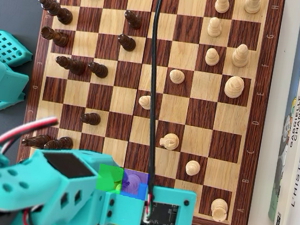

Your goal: Play chess

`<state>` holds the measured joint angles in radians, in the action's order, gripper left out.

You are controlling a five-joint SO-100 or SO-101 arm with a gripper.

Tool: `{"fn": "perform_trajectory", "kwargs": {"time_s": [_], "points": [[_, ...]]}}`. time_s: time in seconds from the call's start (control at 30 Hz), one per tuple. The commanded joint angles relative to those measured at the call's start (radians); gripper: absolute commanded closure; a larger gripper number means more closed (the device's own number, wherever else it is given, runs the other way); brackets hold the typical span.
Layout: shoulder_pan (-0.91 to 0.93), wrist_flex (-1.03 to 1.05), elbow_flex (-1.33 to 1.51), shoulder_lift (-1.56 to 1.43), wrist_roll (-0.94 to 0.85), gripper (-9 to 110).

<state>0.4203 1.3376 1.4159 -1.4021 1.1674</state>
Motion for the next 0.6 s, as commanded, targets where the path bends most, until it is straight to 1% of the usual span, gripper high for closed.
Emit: {"fn": "perform_trajectory", "kwargs": {"time_s": [0.0,0.57], "points": [[-0.008,-0.009,-0.028,-0.005,0.0,84],[-0.017,-0.011,-0.009,0.002,0.006,84]]}}
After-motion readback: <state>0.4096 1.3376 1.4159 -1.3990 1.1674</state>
